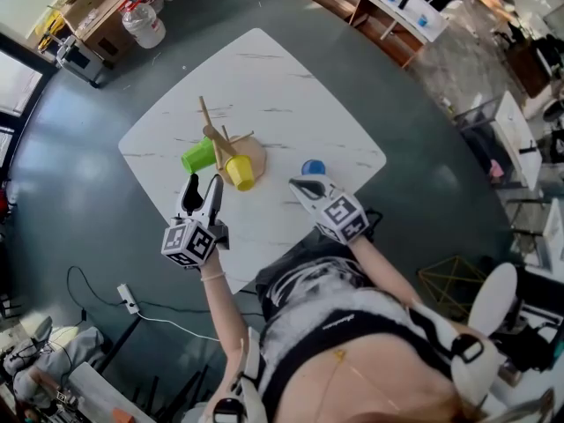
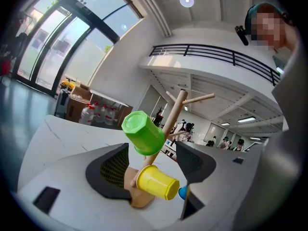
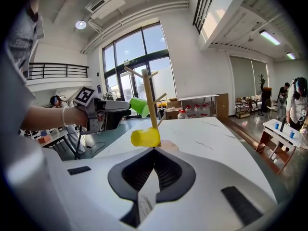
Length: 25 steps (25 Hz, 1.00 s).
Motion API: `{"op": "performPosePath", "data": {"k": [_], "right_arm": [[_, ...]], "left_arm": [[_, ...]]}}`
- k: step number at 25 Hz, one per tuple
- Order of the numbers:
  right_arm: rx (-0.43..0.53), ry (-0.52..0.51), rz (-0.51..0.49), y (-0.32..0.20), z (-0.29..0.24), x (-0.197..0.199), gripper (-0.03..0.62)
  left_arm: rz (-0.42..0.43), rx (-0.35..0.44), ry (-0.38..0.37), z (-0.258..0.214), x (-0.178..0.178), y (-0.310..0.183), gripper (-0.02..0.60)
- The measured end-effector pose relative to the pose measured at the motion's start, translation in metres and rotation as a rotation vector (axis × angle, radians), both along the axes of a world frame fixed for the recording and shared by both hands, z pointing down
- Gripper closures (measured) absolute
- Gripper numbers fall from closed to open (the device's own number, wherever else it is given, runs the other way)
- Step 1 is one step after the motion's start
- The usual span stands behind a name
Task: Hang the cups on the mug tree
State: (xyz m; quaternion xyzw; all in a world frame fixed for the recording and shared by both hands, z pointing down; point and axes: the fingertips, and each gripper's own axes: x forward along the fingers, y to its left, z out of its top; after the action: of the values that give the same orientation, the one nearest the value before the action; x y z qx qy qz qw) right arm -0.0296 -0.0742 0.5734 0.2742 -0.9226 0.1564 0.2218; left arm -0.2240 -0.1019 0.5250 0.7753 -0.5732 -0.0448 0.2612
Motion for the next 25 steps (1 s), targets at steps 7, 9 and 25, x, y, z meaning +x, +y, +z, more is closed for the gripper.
{"op": "performPosePath", "data": {"k": [7, 9, 25], "right_arm": [[0.017, -0.024, -0.048, -0.008, -0.003, 0.003, 0.591], [0.007, -0.023, -0.06, -0.011, -0.005, 0.004, 0.591], [-0.003, -0.041, -0.164, -0.031, -0.012, 0.012, 0.591]], "left_arm": [[-0.02, -0.02, -0.087, -0.002, 0.019, 0.009, 0.262], [-0.021, -0.024, -0.103, -0.003, 0.026, 0.011, 0.262], [-0.053, -0.065, -0.135, 0.001, 0.073, 0.014, 0.262]]}}
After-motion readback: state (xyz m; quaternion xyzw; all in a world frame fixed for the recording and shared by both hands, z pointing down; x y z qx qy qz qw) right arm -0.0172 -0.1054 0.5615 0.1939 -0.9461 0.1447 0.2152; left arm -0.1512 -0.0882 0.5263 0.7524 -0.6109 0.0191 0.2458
